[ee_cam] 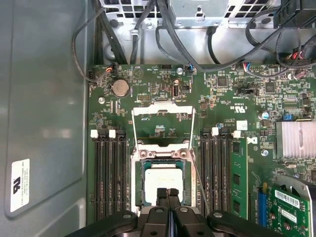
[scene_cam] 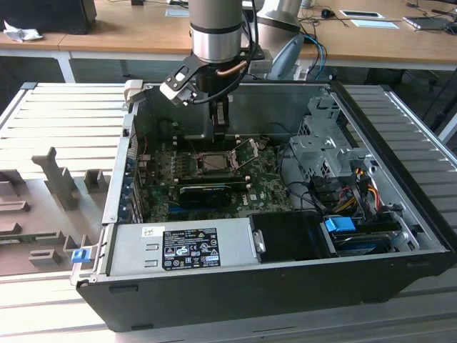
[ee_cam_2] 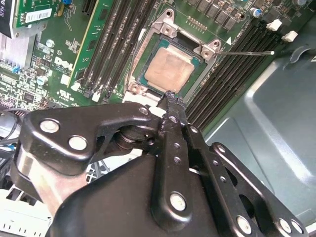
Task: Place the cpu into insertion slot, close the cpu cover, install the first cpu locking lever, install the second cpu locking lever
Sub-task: 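Close the cpu cover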
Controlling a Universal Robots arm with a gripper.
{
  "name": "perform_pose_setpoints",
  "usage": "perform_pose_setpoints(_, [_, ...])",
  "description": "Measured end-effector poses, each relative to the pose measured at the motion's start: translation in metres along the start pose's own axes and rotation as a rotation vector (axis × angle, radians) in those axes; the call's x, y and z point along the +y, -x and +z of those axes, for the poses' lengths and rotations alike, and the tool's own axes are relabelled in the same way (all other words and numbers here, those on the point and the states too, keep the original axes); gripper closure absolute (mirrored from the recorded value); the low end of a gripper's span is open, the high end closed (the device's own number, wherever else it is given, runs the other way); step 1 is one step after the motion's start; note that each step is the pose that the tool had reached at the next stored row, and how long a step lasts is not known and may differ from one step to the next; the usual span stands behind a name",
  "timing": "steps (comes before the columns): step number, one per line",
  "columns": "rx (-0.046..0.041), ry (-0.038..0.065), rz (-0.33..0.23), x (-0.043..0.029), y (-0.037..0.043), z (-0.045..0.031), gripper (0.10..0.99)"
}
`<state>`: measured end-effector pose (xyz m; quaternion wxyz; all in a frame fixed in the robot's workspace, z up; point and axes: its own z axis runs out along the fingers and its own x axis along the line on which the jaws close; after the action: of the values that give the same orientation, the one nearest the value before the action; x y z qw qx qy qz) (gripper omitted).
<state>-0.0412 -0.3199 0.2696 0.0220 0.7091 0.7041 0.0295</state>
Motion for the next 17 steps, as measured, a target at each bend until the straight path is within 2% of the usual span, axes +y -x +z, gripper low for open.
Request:
perform_pose_setpoints(3, [-0.0003, 0.000, 0.000, 0.0023, 0.0000, -0.0003, 0.980])
perform_pose_setpoints(6, [-0.0001, -0.001, 0.000, 0.0138, -0.0001, 0.0006, 0.980])
perform_pose_setpoints(9, [0.0000, -0.001, 0.000, 0.0206, -0.0001, 0.0011, 0.980])
perform_pose_setpoints(17, [-0.0001, -0.001, 0.000, 0.0299, -0.0002, 0.0018, 0.980])
